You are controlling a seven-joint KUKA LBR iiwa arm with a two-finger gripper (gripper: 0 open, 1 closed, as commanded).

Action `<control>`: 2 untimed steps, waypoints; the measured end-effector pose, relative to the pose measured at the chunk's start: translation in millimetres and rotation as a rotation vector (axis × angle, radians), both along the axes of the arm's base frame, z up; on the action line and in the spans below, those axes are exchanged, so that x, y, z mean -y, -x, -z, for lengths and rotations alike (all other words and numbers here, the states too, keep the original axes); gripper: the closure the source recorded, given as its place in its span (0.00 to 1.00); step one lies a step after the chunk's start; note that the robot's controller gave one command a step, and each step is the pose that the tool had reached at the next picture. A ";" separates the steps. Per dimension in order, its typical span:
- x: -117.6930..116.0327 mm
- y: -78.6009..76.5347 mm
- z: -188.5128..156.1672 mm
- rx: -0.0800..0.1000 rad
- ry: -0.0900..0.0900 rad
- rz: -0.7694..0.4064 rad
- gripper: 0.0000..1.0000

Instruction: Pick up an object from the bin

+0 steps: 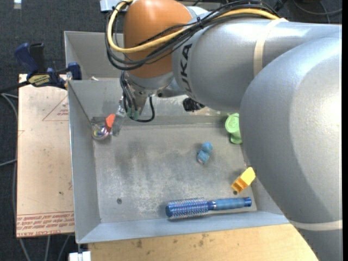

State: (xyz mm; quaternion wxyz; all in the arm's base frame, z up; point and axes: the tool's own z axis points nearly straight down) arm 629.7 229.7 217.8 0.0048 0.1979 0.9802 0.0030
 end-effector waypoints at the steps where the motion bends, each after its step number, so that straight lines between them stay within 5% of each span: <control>1: -7.2 -10.6 40.6 -0.012 0.005 -0.003 1.00; 2: -24.2 -4.6 -91.9 0.000 -0.001 0.010 1.00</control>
Offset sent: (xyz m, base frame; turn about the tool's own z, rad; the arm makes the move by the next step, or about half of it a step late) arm 0.0107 0.0070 -0.0377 0.0000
